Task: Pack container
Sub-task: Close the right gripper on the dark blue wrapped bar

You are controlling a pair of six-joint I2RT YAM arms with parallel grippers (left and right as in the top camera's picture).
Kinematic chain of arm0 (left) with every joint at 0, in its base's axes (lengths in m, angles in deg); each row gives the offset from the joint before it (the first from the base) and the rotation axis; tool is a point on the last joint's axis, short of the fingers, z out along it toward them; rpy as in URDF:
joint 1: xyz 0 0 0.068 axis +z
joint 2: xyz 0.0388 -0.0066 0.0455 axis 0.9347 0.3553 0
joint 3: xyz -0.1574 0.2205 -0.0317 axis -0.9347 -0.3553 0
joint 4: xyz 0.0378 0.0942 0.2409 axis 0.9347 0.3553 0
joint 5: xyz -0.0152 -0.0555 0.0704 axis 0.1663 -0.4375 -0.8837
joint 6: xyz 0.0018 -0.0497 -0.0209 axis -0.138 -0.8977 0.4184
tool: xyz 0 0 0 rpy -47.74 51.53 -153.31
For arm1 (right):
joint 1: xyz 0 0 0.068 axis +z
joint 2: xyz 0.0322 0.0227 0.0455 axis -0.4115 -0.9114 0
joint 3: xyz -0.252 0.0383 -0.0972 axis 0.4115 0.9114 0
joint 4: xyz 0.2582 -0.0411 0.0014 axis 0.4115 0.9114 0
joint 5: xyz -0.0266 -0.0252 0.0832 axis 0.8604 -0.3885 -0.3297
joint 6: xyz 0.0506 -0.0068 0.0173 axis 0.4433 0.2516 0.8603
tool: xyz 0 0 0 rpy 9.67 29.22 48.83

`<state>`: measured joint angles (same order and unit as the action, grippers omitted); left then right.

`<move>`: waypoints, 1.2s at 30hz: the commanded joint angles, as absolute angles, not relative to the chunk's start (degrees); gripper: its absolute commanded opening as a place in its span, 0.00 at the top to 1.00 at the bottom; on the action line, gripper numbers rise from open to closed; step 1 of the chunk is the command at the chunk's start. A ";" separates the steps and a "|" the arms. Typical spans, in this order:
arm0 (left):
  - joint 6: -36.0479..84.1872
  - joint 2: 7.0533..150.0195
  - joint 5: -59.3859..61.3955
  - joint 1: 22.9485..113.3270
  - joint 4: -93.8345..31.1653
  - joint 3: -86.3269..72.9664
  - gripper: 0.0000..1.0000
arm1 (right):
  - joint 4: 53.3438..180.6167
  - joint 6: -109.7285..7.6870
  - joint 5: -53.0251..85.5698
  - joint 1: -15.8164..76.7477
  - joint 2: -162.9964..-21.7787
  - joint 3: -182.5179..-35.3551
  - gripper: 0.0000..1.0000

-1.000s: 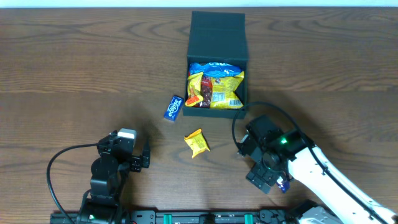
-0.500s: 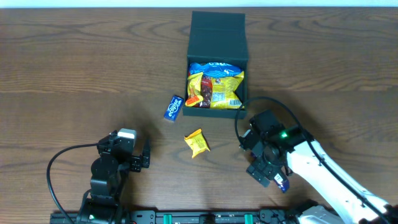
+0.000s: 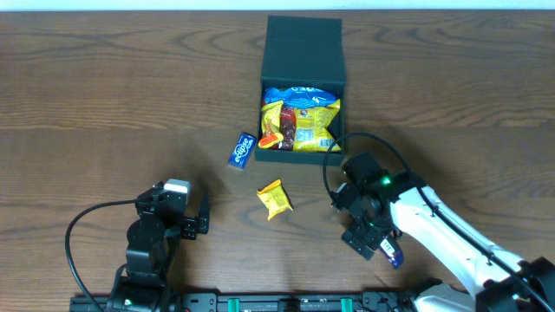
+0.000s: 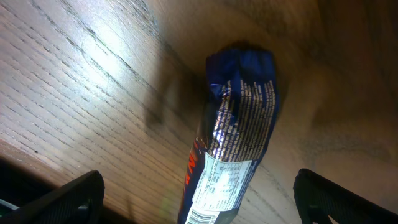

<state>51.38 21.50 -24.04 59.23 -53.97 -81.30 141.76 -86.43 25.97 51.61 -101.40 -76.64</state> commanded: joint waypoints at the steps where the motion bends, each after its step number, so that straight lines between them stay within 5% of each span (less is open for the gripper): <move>1: 51.97 21.06 -24.70 59.43 -53.53 -82.98 0.05 | 141.67 -87.04 25.38 51.22 -102.23 -76.25 0.04; 7: 51.97 21.06 -24.70 59.43 -53.53 -82.98 0.05 | 141.67 -87.06 25.38 49.75 -104.51 -76.07 0.06; 18: 51.97 21.06 -24.70 59.43 -53.53 -82.98 0.05 | 141.60 -87.04 25.42 47.48 -105.64 -75.79 0.31; 36: 51.97 21.06 -24.70 59.43 -53.53 -82.98 0.05 | 141.14 -86.39 25.38 46.34 -106.61 -74.61 0.43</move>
